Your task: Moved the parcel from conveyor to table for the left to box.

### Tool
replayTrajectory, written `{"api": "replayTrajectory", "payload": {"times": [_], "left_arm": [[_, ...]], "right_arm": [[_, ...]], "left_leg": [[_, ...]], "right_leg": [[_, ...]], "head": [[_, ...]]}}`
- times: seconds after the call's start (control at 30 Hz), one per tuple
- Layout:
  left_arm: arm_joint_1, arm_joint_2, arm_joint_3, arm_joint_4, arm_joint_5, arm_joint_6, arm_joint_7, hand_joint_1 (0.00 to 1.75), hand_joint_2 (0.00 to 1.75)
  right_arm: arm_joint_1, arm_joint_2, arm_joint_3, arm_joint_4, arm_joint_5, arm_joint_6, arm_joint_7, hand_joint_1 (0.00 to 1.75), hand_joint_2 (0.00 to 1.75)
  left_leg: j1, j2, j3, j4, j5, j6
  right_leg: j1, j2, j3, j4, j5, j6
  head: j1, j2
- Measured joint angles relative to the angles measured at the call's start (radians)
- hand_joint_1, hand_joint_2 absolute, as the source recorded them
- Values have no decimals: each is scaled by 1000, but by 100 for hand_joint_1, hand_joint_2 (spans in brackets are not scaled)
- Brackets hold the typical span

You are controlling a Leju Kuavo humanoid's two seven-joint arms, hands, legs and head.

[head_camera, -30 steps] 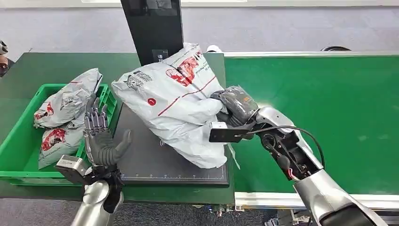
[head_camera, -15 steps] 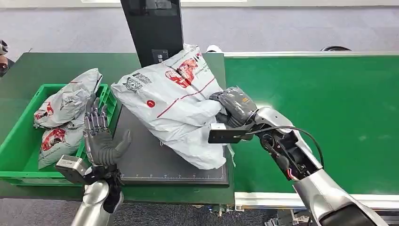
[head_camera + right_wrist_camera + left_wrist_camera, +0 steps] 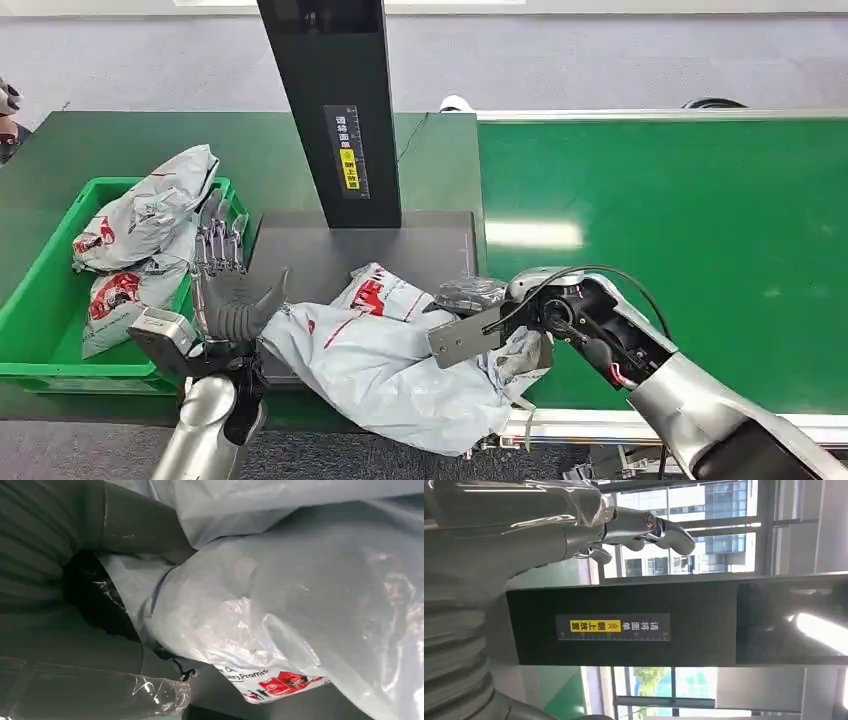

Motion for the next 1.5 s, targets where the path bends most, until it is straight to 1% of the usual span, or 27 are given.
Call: {"api": "replayTrajectory", "payload": {"times": [0.2, 0.3, 0.33, 0.4, 0.47, 0.5, 0.63, 0.77, 0.87, 0.93, 1.07, 1.2, 1.23, 1.37, 1.5], "left_arm": [[1, 0, 0, 0, 0, 0, 0, 0, 175], [2, 0, 1, 0, 0, 1, 0, 0, 175], [3, 0, 1, 0, 0, 3, 0, 0, 175], [9, -1, 6, 0, -5, 13, 0, 0, 175], [18, -2, 11, -1, -11, 19, -1, 0, 175], [23, -2, 12, -1, -13, 20, -2, 0, 175], [31, -4, 13, -1, -16, 20, -4, 0, 175], [34, -6, 17, -2, -18, 21, -4, 0, 175], [34, -8, 20, -2, -18, 21, -4, 0, 175], [34, -9, 21, -2, -18, 20, -5, 0, 175], [31, -9, 21, -2, -17, 18, -10, 0, 175], [24, -9, 21, -1, -14, 15, -11, 0, 175], [23, -9, 21, -1, -14, 15, -11, 0, 175], [20, -9, 21, -1, -13, 15, -11, 0, 175], [21, -10, 21, -1, -12, 12, -14, 0, 175]], "right_arm": [[-14, -2, 39, 8, -2, -7, 3, 175, 175], [-22, -2, 58, 13, -1, -33, 26, 175, 175], [-26, -2, 66, 15, 16, -60, 45, 175, 175], [-34, 7, 89, 29, 92, -180, 97, 175, 175], [-43, 23, 109, 60, 149, -292, 112, 175, 175], [-45, 32, 118, 75, 165, -329, 112, 175, 175], [-48, 55, 143, 112, 187, -373, 112, 175, 175], [-48, 75, 160, 139, 245, -482, 121, 175, 175], [-42, 89, 170, 153, 274, -540, 134, 175, 175], [-36, 98, 172, 164, 276, -555, 134, 175, 175], [-23, 109, 164, 186, 259, -554, 85, 175, 175], [-14, 114, 154, 199, 249, -554, 72, 175, 175], [-13, 115, 153, 202, 249, -554, 71, 0, 175], [-11, 119, 146, 210, 249, -555, 70, 0, 175], [0, 119, 126, 220, 241, -589, 63, 0, 175]], "left_leg": [[0, 0, 0, 0, 0, 0], [0, 0, 0, 0, 0, 0], [0, 0, 0, 0, 0, 0], [0, 0, 0, 0, 0, 0], [0, 0, 0, 0, 0, 0], [0, 0, 0, 0, 0, 0], [0, 0, 0, 0, 0, 0], [0, 0, 0, 0, 0, 0], [0, 0, 0, 0, 0, 0], [0, 0, 0, 0, 0, 0], [0, 0, 0, 0, 0, 0], [0, 0, 0, 0, 0, 0], [0, 0, 0, 0, 0, 0], [0, 1, 0, 0, 0, 0], [0, 0, 0, 0, 0, 0]], "right_leg": [[0, 0, 0, 0, 0, 0], [0, 0, 0, 0, 0, 0], [0, 0, 0, 0, 0, 0], [0, 0, 0, 0, 0, 0], [0, 0, 0, 0, 0, 0], [0, 0, 0, 0, 0, 0], [0, 0, 0, 0, 0, 0], [0, 0, 0, 0, 0, 0], [0, 0, 0, 0, 0, 0], [0, 0, 0, 0, 0, 0], [0, 0, -1, 0, 0, 0], [0, 0, -1, 0, 0, 0], [0, 0, -1, 0, 0, 0], [0, 0, -1, 0, 0, 0], [0, 0, -1, 0, 0, 0]], "head": [[0, 0], [0, 0], [0, 0], [0, 0], [0, 0], [0, 0], [0, 0], [0, 0], [0, 0], [0, 0], [0, 0], [0, 0], [0, 0], [0, 0], [0, 0]]}}
